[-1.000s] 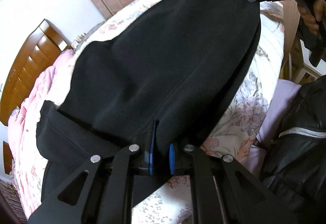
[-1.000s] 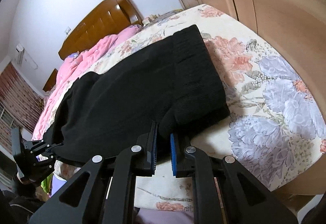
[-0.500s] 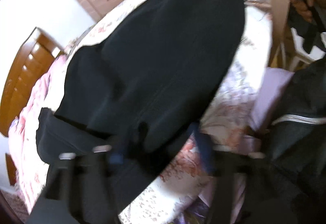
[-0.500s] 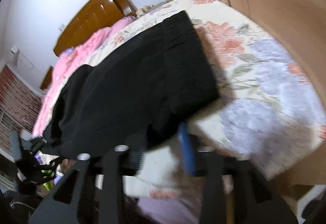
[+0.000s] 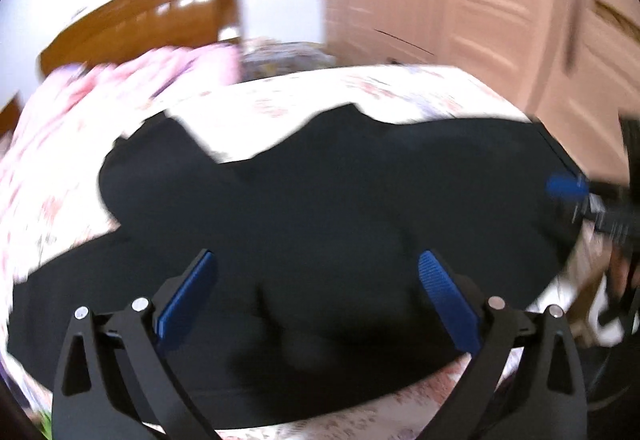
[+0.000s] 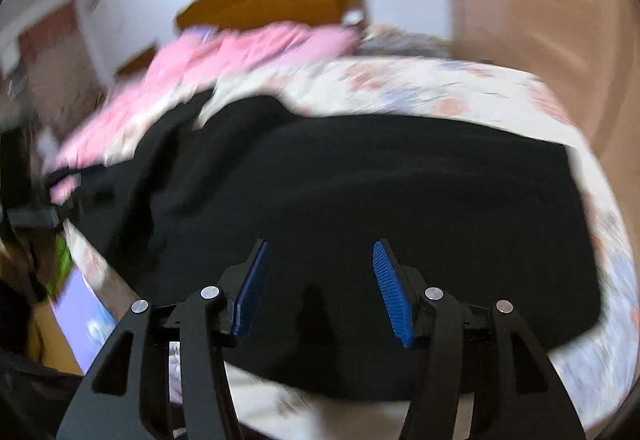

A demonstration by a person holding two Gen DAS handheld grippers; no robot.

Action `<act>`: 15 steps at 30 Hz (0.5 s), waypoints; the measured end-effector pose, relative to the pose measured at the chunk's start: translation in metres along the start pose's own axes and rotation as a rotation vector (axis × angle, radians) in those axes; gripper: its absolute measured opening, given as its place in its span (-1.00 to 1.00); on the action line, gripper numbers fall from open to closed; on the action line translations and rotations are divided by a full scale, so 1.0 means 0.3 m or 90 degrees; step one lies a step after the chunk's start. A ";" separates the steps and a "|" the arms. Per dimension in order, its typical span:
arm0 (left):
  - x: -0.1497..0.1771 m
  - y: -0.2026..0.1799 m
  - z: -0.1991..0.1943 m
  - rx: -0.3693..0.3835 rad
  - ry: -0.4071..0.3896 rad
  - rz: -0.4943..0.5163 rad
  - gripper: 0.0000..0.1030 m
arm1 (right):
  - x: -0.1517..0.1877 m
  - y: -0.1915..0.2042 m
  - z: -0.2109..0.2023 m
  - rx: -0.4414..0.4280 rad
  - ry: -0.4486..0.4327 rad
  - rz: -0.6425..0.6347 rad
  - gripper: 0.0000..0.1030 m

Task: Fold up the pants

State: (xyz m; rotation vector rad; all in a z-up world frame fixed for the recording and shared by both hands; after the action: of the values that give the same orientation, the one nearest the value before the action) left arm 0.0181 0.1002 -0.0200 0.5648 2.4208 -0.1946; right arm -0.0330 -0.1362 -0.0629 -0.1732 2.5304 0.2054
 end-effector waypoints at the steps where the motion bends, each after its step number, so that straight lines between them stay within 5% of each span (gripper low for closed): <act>1: -0.005 0.037 -0.001 -0.013 -0.002 -0.023 0.95 | -0.001 0.031 0.054 0.017 0.030 -0.033 0.05; 4: -0.034 0.156 0.005 -0.043 0.006 -0.088 0.95 | 0.004 0.069 0.119 0.065 0.040 -0.075 0.14; 8: -0.122 0.299 0.054 -0.014 0.024 -0.182 0.95 | 0.006 0.051 0.122 0.048 0.047 -0.060 0.19; 15: -0.362 0.422 0.309 -0.040 0.113 -0.226 0.93 | -0.002 0.064 0.125 0.057 0.048 -0.058 0.20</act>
State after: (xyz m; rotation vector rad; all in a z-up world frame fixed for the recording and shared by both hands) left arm 0.2020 0.1507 -0.0257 0.1234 2.6768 -0.2224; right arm -0.0153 -0.1103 -0.0910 -0.2647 2.5937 0.0512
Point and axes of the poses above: each gripper's, at about its wrist camera, not at the fingertips, and z roughly the way its jaws point, y to its left, x to its underside, the point moved 4 cm from there along z, roughly the way its jaws point, and after that the axes turned 8 degrees about y, right-handed, at the moved point
